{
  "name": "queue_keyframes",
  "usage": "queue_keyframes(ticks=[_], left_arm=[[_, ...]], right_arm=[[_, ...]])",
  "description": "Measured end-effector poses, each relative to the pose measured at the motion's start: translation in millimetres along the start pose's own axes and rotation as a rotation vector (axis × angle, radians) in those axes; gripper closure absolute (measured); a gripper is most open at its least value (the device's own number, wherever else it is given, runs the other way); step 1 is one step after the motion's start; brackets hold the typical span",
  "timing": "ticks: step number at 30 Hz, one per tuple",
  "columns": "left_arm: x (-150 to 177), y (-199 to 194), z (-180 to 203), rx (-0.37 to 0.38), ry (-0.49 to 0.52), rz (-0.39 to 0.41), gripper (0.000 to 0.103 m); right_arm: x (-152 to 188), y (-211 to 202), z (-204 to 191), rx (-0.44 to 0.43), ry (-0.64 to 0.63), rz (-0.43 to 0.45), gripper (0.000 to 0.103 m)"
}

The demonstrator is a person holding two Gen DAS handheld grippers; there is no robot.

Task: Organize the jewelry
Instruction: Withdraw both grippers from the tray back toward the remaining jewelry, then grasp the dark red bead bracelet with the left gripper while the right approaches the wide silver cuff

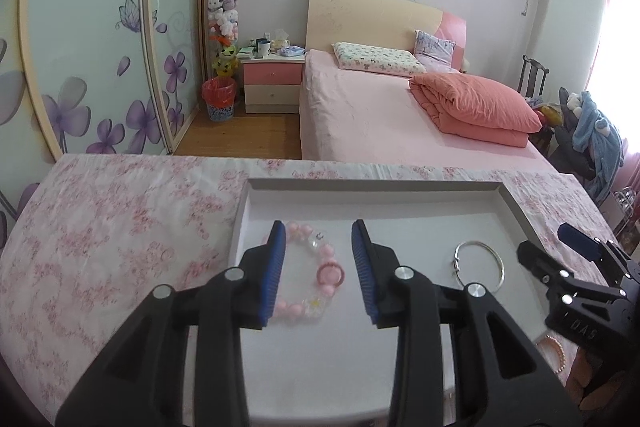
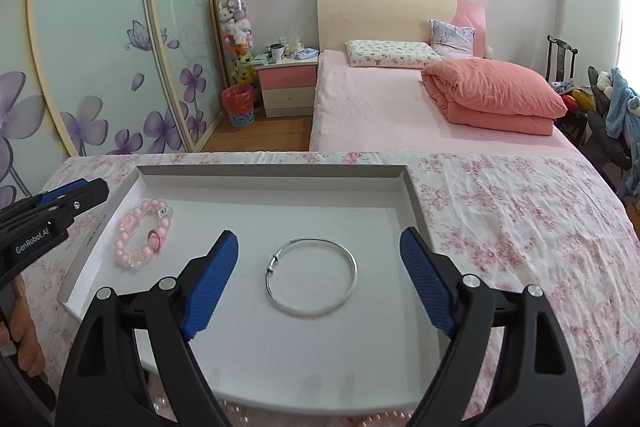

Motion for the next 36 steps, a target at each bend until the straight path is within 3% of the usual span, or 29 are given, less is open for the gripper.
queue_keyframes(ticks=[10,17,19,27,32,36], left_arm=[[51,-51,-5,0.014,0.018,-0.023,0.064],[95,-71,-3,0.04,0.024,-0.081,0.06],[106,-74,-2,0.048,0.024,-0.094,0.059],[127,-80,9,0.078,0.023,-0.119,0.057],[129,-82,10,0.078,0.024,-0.117,0.056],[129,-83,10,0.077,0.019,-0.119,0.056]], right_arm=[[30,-43,37,0.045,0.004,0.024,0.02],[75,-50,69,0.079,0.022,-0.074,0.021],[89,-54,72,0.058,0.036,-0.106,0.029],[130,-73,48,-0.046,0.042,-0.19,0.029],[143,-64,32,-0.032,0.01,-0.258,0.029],[142,-57,19,-0.004,-0.014,-0.262,0.028]])
Point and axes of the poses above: each gripper's, at about its wrist camera, not at the fingertips, and y roughly the way its jaws point, z to its right, x to its underside, the point moved 5 cm from there along y, roughly the way its jaws point, and after that the axes turned 10 degrees about x, right-handed, at the moved point
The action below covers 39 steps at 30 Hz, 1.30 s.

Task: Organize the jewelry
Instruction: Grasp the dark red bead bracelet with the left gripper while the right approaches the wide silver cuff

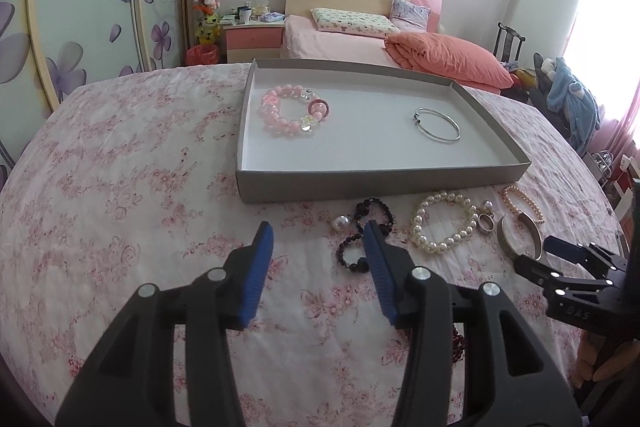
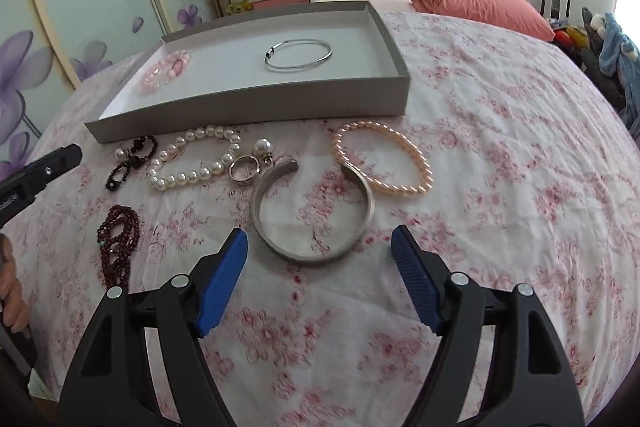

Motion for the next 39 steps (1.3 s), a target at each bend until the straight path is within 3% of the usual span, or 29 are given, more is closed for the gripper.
queue_keyframes(ticks=[5,7,11,22,31,39], left_arm=[[-1,0,-1,-0.003,-0.005,-0.006,0.055],[-1,1,0,-0.001,-0.003,-0.01,0.054],[2,2,8,0.021,0.012,-0.024,0.054],[31,24,54,0.127,0.113,-0.159,0.054],[42,40,72,0.056,0.184,-0.209,0.045],[42,42,74,0.02,0.192,-0.21,0.048]], right_arm=[[-5,7,-11,0.063,-0.031,0.011,0.028],[-7,7,-12,0.067,-0.028,0.018,0.034],[-1,3,-8,0.057,-0.034,0.024,0.035],[13,-9,7,0.055,-0.024,0.027,0.035],[23,-14,12,0.06,-0.016,0.027,0.035],[30,-19,12,0.058,-0.022,0.028,0.035]])
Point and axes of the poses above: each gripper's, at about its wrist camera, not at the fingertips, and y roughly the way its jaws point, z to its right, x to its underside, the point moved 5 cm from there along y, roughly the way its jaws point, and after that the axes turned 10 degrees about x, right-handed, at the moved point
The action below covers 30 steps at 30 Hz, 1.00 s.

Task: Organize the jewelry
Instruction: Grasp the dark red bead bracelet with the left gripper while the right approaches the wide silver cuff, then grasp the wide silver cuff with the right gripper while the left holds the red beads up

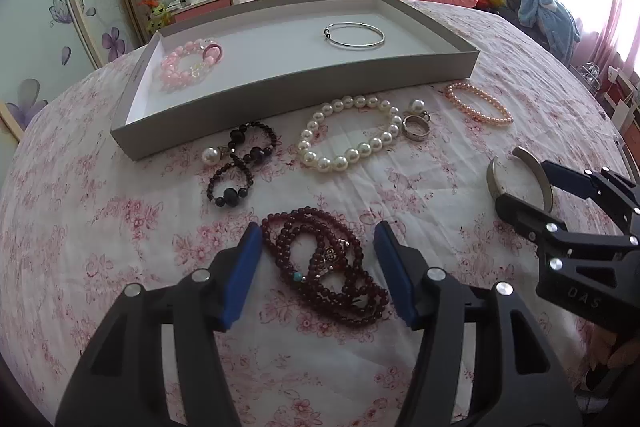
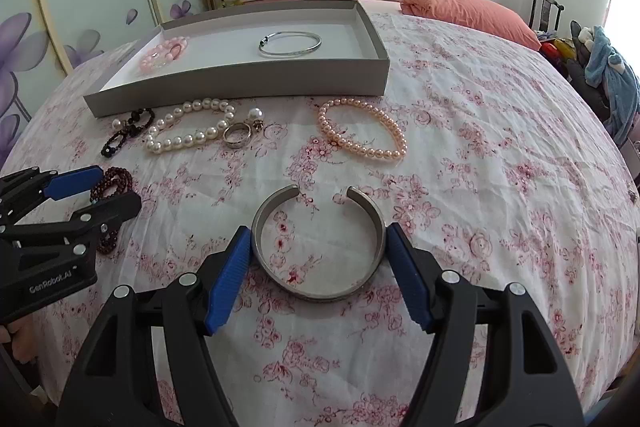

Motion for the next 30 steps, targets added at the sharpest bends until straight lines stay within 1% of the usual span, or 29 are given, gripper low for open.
queue_keyframes(ticks=[1,2,4,6,14,20,26,30], left_arm=[[0,0,0,-0.001,0.001,0.003,0.054],[0,-1,1,-0.003,0.004,0.007,0.058],[0,-1,2,0.0,0.008,0.014,0.079],[1,-2,2,-0.002,0.011,0.018,0.089],[12,-13,-11,0.006,-0.005,0.027,0.092],[18,-23,-37,-0.026,-0.056,0.035,0.093],[19,-29,-68,-0.056,-0.135,0.049,0.093],[22,-33,-81,-0.057,-0.178,0.067,0.093]], right_arm=[[0,0,0,0.0,0.0,0.0,0.035],[1,-1,0,0.0,0.0,0.0,0.035],[1,-1,0,0.0,0.001,0.0,0.035],[1,-1,0,0.0,0.001,-0.001,0.035],[1,-1,-1,-0.002,-0.001,0.0,0.035],[0,-1,-7,-0.012,-0.015,0.004,0.035],[-7,1,-16,-0.023,-0.03,0.004,0.035],[-10,2,-22,-0.033,-0.045,0.006,0.035]])
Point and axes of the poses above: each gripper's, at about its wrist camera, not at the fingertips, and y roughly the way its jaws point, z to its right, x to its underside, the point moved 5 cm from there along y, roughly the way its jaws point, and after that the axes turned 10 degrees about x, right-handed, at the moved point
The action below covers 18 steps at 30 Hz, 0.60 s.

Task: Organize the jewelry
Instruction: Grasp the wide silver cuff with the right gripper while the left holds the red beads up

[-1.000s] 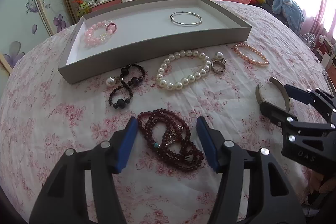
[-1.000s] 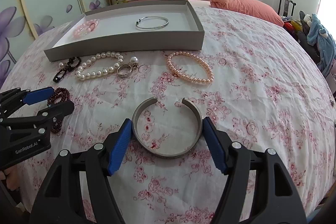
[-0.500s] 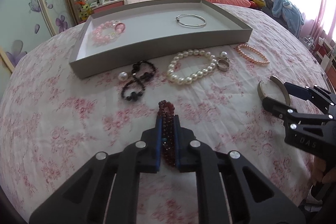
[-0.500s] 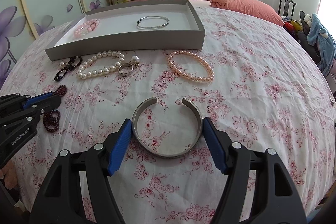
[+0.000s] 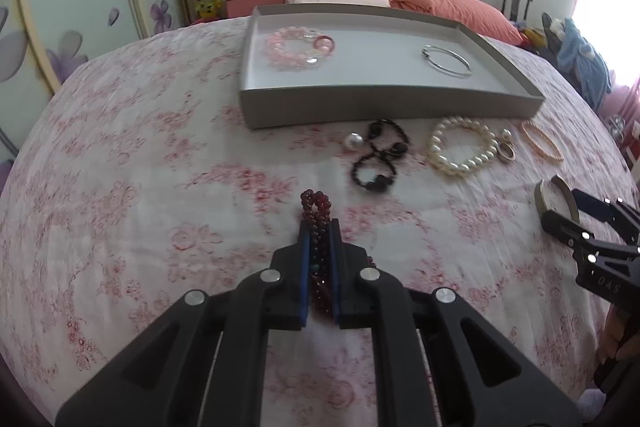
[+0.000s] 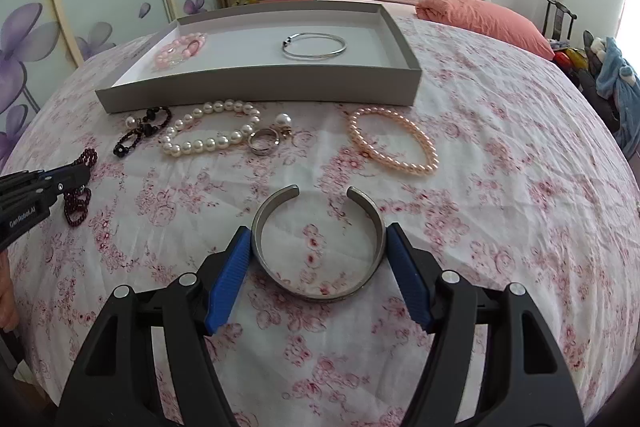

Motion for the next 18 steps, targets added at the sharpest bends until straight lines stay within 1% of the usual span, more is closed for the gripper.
queue_keyframes(ticks=[3,7,18], left_arm=[[1.4,-1.1,-2.4,0.002,-0.004,0.014,0.093],[2.7,-0.3,2.3,-0.022,0.021,0.031,0.093],[2.2,-1.9,-3.7,0.014,-0.015,0.037,0.092]], right_arm=[[-0.8,0.4,-2.6,-0.008,-0.009,0.001,0.035],[-1.0,0.0,-4.5,-0.011,-0.007,0.0,0.034],[-1.0,0.2,-4.1,-0.01,-0.008,0.0,0.034]])
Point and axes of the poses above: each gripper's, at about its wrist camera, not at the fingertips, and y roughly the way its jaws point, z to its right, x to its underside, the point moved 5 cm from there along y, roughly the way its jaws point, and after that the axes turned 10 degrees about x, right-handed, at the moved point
